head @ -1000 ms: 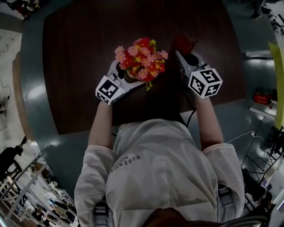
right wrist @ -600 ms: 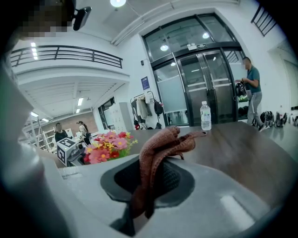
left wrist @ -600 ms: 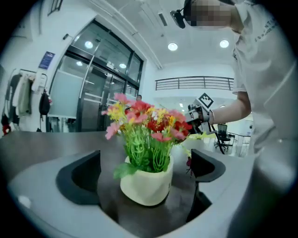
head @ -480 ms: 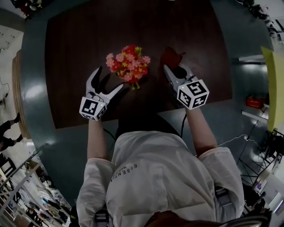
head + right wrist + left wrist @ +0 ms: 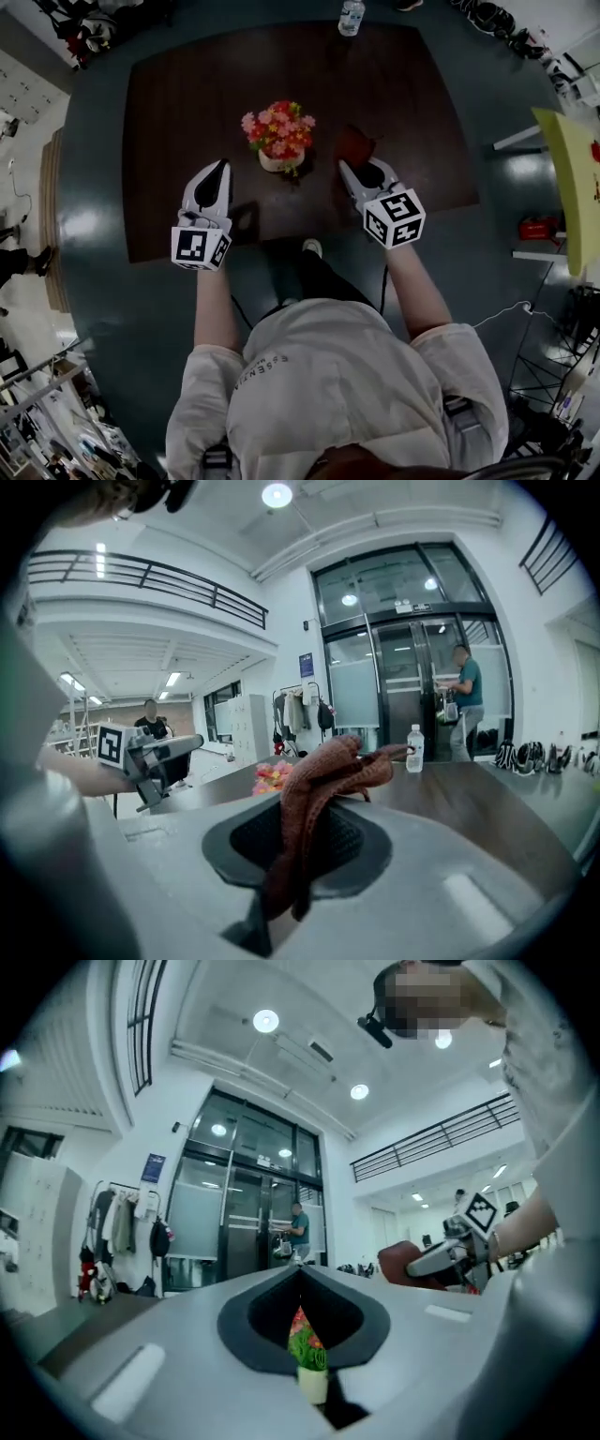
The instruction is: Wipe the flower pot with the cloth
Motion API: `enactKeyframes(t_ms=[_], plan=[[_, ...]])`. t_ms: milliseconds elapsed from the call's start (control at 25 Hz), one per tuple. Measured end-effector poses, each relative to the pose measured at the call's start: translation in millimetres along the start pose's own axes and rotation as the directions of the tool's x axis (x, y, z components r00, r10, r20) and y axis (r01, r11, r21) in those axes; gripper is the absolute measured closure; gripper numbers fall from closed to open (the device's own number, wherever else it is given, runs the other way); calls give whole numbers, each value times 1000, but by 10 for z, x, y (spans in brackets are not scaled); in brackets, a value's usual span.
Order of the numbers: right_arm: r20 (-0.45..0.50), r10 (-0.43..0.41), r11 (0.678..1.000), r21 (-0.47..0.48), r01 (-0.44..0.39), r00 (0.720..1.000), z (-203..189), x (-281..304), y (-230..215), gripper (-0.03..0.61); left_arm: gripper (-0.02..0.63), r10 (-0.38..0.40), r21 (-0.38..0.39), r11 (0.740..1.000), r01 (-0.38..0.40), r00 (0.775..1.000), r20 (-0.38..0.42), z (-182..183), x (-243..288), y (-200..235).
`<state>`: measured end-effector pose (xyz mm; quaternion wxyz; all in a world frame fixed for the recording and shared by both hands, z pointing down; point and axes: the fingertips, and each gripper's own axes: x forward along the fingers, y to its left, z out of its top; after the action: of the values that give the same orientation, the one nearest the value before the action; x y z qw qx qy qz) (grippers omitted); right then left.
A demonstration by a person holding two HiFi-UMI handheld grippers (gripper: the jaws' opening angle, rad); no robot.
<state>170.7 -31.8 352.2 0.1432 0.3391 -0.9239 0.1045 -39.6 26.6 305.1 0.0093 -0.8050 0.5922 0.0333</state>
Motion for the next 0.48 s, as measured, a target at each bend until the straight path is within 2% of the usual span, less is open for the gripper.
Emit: enactKeyframes(t_ms=[120,320,480], plan=[[14,-13,999,-33,13,1000,-55,-271,377,525,598,75,-24,997,-75,997,-6,253,-308,-103],[32,-35,999,-29,36,999,-193,-674,955,525,598,72,-13,997,-72,997,-20,565,-905,-453],[49,-49,998,-34,51,998,-251,-990,1278,525,598,72,-4,997,-72,997,-33,607,-1347,-661]])
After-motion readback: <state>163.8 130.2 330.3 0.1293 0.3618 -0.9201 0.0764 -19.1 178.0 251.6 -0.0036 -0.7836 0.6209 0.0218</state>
